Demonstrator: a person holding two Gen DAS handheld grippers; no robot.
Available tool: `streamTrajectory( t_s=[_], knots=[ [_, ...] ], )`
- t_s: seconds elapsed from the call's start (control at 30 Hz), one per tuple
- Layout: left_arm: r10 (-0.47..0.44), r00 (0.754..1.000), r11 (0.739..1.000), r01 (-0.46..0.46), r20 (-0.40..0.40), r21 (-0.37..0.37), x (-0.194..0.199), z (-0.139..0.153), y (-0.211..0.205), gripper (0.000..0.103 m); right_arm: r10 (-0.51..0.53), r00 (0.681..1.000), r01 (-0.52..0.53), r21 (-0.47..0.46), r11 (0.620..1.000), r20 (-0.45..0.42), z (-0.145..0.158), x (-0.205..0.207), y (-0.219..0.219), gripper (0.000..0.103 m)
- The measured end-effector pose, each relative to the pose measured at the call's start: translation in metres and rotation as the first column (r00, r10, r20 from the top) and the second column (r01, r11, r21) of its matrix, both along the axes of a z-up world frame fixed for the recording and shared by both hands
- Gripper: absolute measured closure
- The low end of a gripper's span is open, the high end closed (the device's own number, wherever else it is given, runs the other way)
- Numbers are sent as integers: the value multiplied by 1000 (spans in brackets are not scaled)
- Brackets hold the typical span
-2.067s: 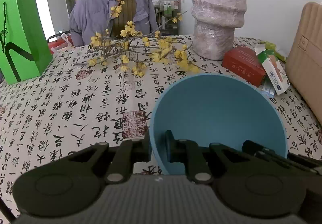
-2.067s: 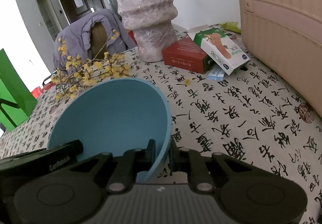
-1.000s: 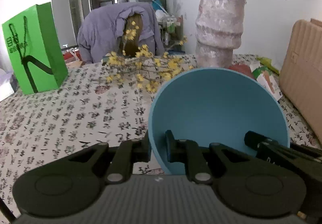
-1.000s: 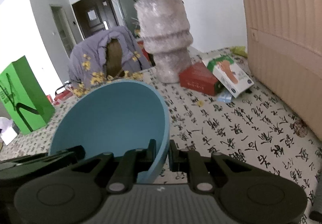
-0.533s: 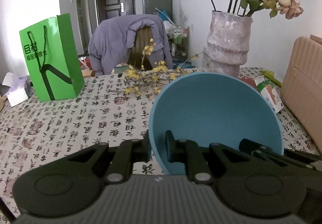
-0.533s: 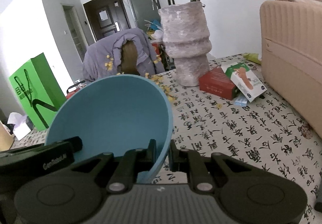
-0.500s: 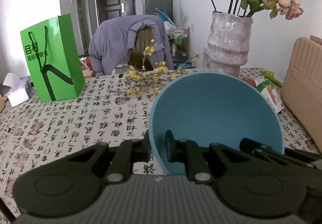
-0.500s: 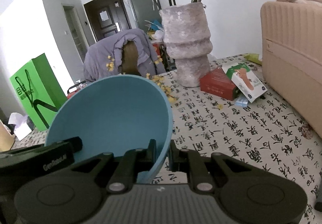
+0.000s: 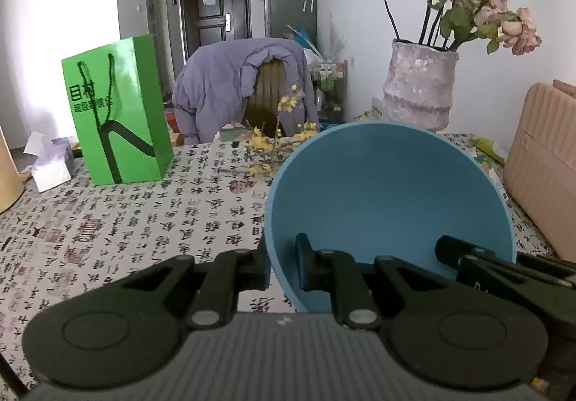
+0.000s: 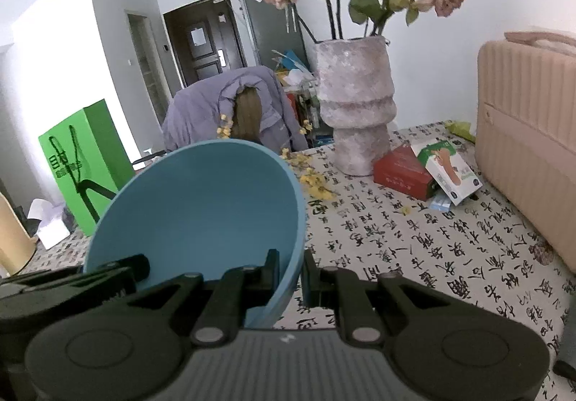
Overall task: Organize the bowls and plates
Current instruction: 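Lift the gripped blue bowl up off the table with both grippers, then carry the tilted blue bowl back with both grippers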
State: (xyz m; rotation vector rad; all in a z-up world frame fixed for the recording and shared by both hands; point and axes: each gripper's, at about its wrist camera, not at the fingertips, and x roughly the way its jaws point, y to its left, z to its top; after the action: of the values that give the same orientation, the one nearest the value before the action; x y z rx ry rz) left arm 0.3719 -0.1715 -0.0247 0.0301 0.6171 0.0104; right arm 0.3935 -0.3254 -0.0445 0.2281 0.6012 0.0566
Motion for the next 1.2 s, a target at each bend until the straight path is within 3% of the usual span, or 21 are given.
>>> streamTrajectory(
  t_s=[1.2],
  knots=[
    [75, 994, 997, -74, 77, -26, -79, 29, 76, 89, 94, 993, -92, -35, 995, 65, 35, -63, 75, 91]
  ],
)
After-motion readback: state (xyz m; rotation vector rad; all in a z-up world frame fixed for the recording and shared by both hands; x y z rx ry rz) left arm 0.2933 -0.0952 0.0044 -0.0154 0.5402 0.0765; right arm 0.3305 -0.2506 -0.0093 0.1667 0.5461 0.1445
